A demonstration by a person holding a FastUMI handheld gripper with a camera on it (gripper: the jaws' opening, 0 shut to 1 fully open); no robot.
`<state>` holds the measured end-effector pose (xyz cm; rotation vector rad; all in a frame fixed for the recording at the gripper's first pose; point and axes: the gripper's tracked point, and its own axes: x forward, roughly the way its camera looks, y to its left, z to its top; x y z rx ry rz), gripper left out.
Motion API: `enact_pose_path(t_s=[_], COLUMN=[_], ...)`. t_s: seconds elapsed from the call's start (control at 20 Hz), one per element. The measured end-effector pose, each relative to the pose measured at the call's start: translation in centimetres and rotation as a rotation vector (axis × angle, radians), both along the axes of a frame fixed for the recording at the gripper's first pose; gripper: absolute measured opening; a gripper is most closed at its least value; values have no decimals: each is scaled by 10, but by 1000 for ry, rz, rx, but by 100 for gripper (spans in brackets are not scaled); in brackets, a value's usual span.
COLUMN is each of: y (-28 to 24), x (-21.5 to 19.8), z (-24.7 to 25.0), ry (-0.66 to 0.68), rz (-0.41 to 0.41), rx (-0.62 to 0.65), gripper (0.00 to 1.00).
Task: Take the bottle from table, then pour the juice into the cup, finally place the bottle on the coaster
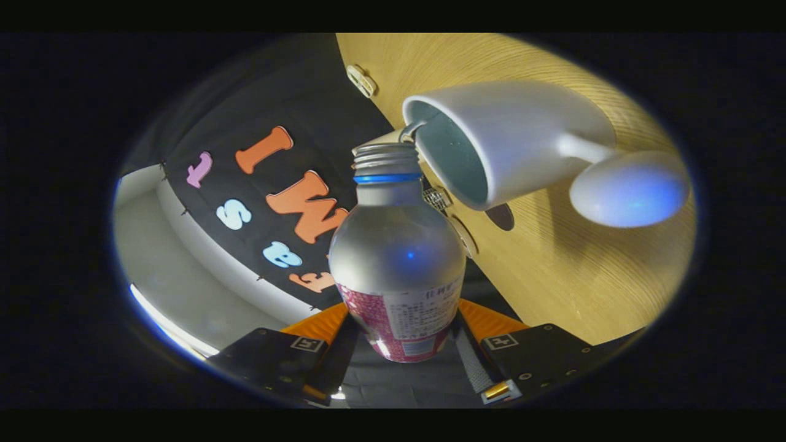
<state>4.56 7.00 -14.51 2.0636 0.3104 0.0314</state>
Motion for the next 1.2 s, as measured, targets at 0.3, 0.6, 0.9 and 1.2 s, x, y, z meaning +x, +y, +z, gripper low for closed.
enact_pose_path(t_s=[0.3,0.6,0.9,1.2], y=[2,6,9,10], x=[1,1,1,2], z=[8,19,21,22], ry=[-11,-45,-54,-63], rz=[16,32,48,54], rx=[31,67,81,110], gripper=[78,78,78,78])
